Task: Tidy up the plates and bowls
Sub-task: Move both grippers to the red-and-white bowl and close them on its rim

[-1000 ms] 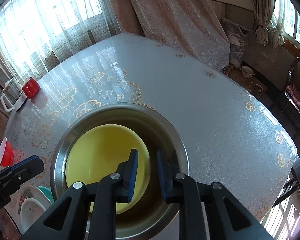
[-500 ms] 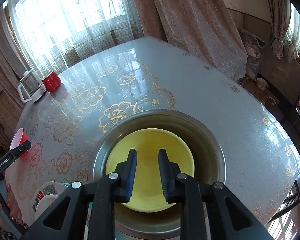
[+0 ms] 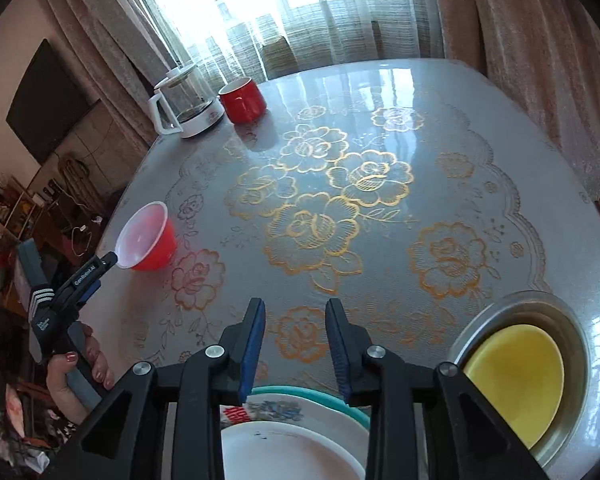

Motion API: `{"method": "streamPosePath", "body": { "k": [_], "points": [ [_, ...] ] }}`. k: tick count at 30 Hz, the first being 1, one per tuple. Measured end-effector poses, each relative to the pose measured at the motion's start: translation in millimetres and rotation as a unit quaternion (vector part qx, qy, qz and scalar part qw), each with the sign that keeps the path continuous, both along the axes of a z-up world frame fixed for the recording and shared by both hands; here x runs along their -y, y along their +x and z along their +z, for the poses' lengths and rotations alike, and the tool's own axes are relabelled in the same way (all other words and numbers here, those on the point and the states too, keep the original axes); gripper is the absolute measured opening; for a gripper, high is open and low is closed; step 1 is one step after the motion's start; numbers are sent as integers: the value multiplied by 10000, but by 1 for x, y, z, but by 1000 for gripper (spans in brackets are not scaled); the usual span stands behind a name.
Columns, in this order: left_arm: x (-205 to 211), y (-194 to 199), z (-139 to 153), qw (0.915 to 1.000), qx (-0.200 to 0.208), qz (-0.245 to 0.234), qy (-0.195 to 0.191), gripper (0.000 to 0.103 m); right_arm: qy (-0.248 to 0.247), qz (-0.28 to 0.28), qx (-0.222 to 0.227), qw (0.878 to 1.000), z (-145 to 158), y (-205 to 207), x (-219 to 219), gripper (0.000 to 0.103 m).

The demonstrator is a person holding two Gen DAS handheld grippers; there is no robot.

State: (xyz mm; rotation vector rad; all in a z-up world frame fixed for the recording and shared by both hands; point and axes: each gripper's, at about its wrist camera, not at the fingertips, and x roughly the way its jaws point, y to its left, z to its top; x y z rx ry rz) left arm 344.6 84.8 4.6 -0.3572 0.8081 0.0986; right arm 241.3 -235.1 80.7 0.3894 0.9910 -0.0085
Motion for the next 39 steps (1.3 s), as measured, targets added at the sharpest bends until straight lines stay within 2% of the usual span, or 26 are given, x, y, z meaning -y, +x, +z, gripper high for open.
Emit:
{"method": "streamPosePath", "body": {
  "k": [2,4,9,15,20,24,28,31,33,34,36,37,39],
  "points": [
    [-1,6,-6,9998,-124,-60,-127,66,414,166,-179,9988,-2,21,-15,34],
    [0,11,-7,9996,-164,-101,-190,66,516,364,-233,9977,-6,39,-34,34],
    [2,16,-4,9996,-1,-235,-143,66,351,681,-94,9970,-15,78,-79,34],
    [-14,20,-3,9983,36,-201,-541,71,425,931,-203,9945,-35,125,-117,34],
    [-25,27,-11,9977,-108,-100,-667,70,472,824,-224,9952,-48,156,-130,34],
    [-23,34,-15,9969,-201,-195,-741,66,539,804,-340,9947,-58,170,-135,34],
    [-13,34,-14,9981,-155,-311,-513,65,575,765,-438,9944,-69,182,-139,34],
    [-4,34,-14,9983,-160,-449,-336,61,617,753,-497,9940,-77,185,-143,34],
    [-1,35,-16,9979,-202,-539,-309,52,662,758,-518,9936,-82,189,-145,34],
    [0,36,-18,9975,-235,-576,-320,51,655,745,-527,9937,-84,189,-146,34],
    [3,37,-21,9971,-303,-622,-307,44,626,727,-580,9937,-88,189,-146,30],
    [4,38,-23,9968,-332,-665,-290,42,632,733,-609,9934,-90,190,-146,24],
    [8,38,-23,9963,-336,-743,-264,33,675,760,-629,9928,-92,188,-145,19]
  ]
}}
